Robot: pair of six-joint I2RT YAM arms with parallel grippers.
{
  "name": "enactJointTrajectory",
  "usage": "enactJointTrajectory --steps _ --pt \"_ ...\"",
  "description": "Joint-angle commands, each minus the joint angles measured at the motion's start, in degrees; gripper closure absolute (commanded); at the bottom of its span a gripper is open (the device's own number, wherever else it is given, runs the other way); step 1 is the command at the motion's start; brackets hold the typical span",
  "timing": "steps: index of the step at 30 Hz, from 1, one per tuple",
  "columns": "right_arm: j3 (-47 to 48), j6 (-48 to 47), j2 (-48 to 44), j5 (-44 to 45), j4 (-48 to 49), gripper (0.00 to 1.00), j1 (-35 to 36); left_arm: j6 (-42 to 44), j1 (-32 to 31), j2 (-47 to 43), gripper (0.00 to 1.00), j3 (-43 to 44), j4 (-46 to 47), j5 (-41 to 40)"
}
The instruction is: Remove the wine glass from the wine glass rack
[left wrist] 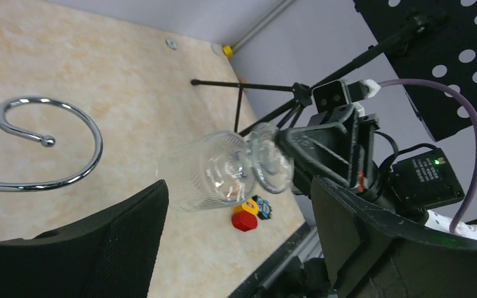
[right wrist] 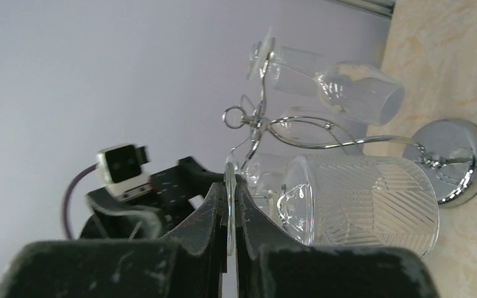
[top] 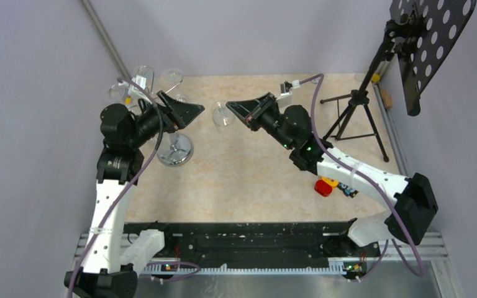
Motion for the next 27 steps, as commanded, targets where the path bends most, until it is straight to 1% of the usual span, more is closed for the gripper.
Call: enactJointTrajectory --steps 1,3,4,7,10,11,13,14,18,19,27 --pt "-0.4 1.6 -5.8 -4.2 10.4 1.00 -0.9 -12.5 -1.0 0.6 0.12 -4.4 13.8 7.7" --pt "-0.9 2.3 -6.4 -5.5 11.2 1.00 -1.3 -15.9 -2.2 1.4 0.13 -6.0 19.0 9.2" --pt "-1.0 2.4 -6.5 -7.1 11.4 1.00 -1.4 -17.0 -2.8 1.7 0.14 -6.4 20.2 9.7" --pt "-1.3 2.3 -6.6 -8.0 10.8 1.00 -1.5 -18.3 -4.4 2.6 0.19 -6.5 22.0 10.2" --pt "-1.7 2.2 -6.2 -8.1 10.7 1.00 -1.4 -18.3 -4.8 2.6 0.32 -6.3 21.9 9.8" --pt "-1.9 2.2 -6.0 -8.1 10.9 1.00 -1.5 -18.2 -4.8 2.6 0.35 -6.3 21.8 9.8" --pt "-2.1 2.3 -5.5 -8.4 11.5 1.00 -1.5 -18.1 -4.9 2.6 0.36 -6.5 21.3 9.3" --pt "-2.1 2.4 -5.2 -8.7 12.0 1.00 -1.5 -18.3 -5.1 2.6 0.40 -6.8 21.4 9.2" --pt "-1.5 3.0 -3.2 -10.3 13.3 1.00 -1.5 -21.8 -5.5 3.6 0.57 -7.8 23.9 10.4" --pt "-1.2 3.1 -2.8 -10.6 13.3 1.00 -1.4 -22.8 -5.6 3.9 0.60 -7.9 24.6 11.0" --pt "-0.3 2.2 -0.2 -10.8 14.9 1.00 -1.4 -23.8 -5.8 4.3 0.68 -7.5 22.0 13.4"
